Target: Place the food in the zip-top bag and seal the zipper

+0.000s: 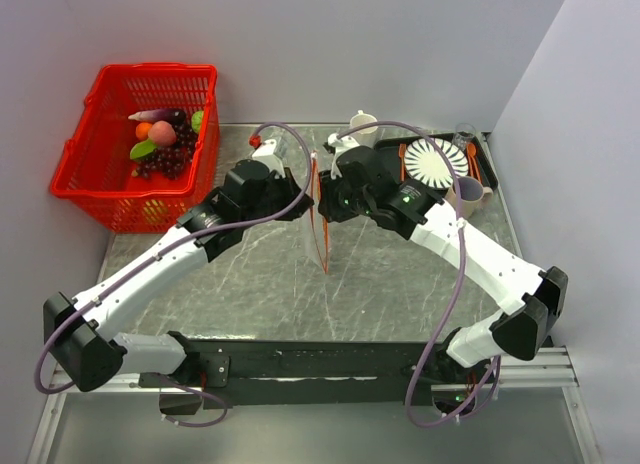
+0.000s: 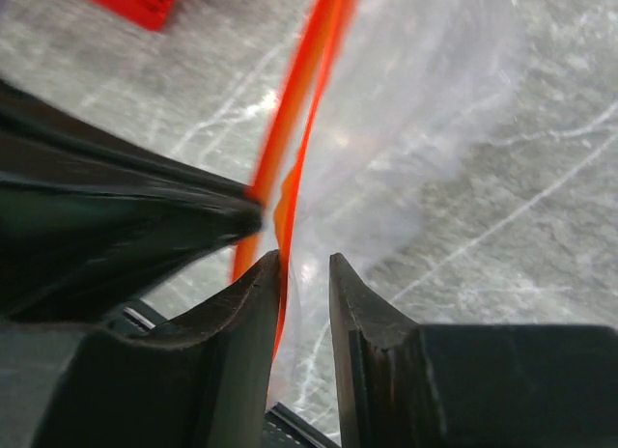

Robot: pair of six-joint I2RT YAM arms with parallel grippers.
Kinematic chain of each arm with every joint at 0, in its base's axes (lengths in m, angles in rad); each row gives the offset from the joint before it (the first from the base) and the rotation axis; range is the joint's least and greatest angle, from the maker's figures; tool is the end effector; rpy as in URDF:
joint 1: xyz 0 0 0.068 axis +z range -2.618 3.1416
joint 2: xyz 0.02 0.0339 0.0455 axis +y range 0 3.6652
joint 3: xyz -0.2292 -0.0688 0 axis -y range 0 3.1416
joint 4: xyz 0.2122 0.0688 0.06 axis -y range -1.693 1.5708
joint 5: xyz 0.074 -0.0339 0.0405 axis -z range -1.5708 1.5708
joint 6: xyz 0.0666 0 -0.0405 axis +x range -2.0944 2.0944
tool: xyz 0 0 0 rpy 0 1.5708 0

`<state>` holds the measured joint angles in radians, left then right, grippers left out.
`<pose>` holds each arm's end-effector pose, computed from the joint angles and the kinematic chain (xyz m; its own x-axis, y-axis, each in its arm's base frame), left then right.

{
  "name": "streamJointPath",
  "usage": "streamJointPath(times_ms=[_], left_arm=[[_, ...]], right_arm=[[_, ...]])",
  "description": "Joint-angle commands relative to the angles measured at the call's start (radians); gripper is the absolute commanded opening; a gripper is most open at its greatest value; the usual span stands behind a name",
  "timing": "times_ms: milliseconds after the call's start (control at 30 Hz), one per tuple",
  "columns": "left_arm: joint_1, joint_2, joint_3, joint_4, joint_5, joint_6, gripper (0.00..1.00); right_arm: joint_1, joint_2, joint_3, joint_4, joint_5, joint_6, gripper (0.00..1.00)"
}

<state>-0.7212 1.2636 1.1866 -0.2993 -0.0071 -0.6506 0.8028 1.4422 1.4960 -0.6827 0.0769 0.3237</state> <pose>0.2238 -0.1962 0.3238 -0.6165 -0.2644 -0.7416 0.3543 0.7480 -0.5612 0.2210 0.2215 0.3295 -0.6018 -0.1666 -0.7810 -0.5090 0.8336 0.2144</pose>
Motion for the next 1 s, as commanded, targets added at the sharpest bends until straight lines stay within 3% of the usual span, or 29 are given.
streamJointPath(times_ms=[0, 67, 200, 233, 433, 733, 900, 967], left_arm=[[0.003, -0.041, 0.038, 0.017, -0.019, -0.007, 0.01], [0.003, -0.036, 0.048, 0.006, -0.022, -0.009, 0.01], [0.009, -0.030, 0.062, -0.041, -0.062, -0.003, 0.01], [0.012, -0.029, 0.062, -0.047, -0.068, -0.003, 0.01], [0.081, -0.053, -0.001, -0.023, -0.001, -0.034, 0.01], [0.195, -0.099, -0.085, -0.087, 0.010, -0.008, 0.01], [0.209, -0.113, -0.122, -0.090, -0.008, 0.008, 0.01], [0.209, -0.104, -0.130, -0.048, 0.022, 0.009, 0.01]], right_arm=[[0.010, 0.017, -0.014, 0.014, 0.043, 0.000, 0.33], [0.010, 0.027, 0.003, -0.015, 0.079, -0.003, 0.28], [0.010, 0.041, 0.062, -0.096, 0.233, 0.002, 0.03], [0.010, 0.044, 0.090, -0.116, 0.266, 0.002, 0.01], [-0.017, 0.139, 0.220, -0.316, 0.625, 0.066, 0.00], [-0.040, 0.193, 0.273, -0.414, 0.862, 0.175, 0.01], [-0.047, 0.152, 0.262, -0.387, 0.825, 0.155, 0.01], [-0.045, 0.121, 0.247, -0.317, 0.659, 0.082, 0.02]])
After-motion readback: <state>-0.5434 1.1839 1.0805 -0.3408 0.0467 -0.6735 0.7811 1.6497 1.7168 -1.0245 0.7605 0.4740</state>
